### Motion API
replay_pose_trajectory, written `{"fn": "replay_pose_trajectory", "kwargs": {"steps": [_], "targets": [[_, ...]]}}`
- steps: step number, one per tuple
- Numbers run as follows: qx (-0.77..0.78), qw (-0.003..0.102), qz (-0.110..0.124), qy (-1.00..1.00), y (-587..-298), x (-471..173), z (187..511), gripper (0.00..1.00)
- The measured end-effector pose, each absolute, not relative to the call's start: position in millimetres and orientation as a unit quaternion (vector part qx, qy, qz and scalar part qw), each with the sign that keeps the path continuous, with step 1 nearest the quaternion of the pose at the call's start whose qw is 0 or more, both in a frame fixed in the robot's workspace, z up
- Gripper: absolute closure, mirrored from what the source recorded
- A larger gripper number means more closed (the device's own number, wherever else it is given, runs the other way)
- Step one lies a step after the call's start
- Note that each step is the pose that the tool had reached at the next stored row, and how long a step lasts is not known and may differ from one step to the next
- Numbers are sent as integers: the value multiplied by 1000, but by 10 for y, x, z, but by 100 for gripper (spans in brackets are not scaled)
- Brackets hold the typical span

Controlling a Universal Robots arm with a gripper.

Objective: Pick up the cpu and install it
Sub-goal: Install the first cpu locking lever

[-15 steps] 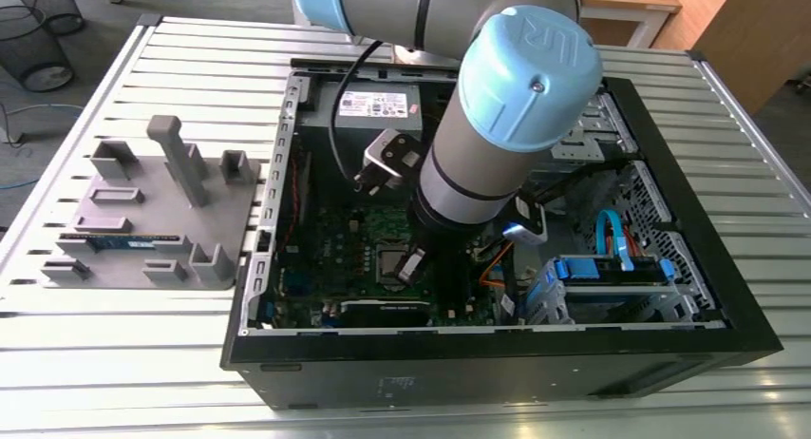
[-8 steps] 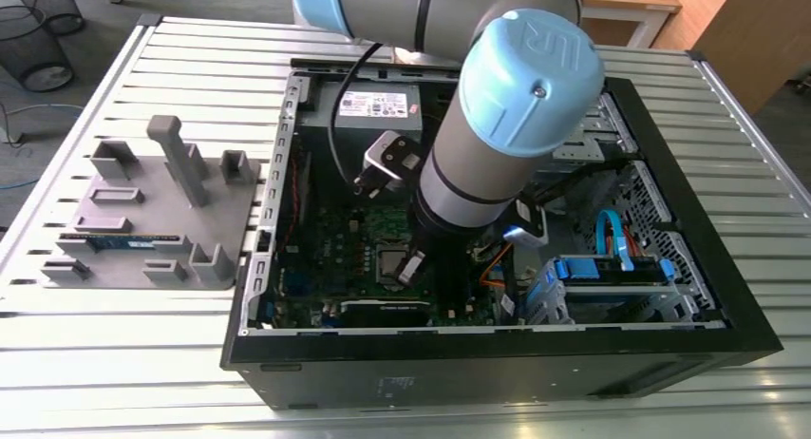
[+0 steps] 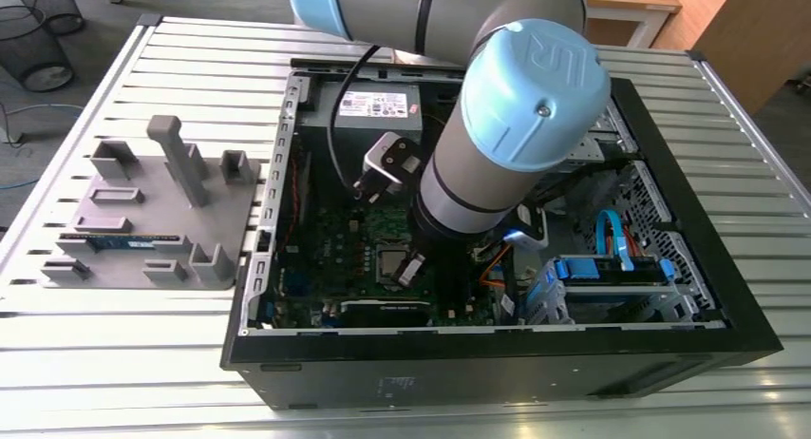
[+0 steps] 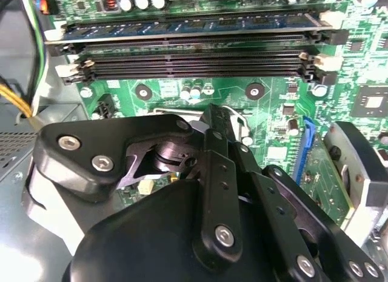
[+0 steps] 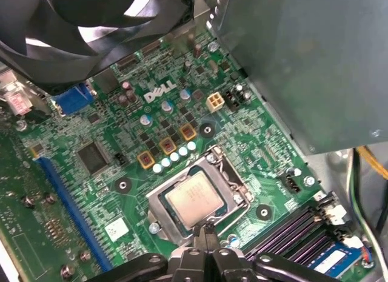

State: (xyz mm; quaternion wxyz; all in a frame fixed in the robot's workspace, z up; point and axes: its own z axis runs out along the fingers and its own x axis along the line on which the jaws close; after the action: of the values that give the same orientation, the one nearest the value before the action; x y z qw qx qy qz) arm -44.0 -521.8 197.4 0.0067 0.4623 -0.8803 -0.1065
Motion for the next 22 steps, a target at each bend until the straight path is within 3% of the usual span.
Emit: {"fn": "replay_pose_trajectory", "kwargs": {"steps": [22], "targets": [[488, 8, -109, -866, -5230, -433, 1946, 89]]}}
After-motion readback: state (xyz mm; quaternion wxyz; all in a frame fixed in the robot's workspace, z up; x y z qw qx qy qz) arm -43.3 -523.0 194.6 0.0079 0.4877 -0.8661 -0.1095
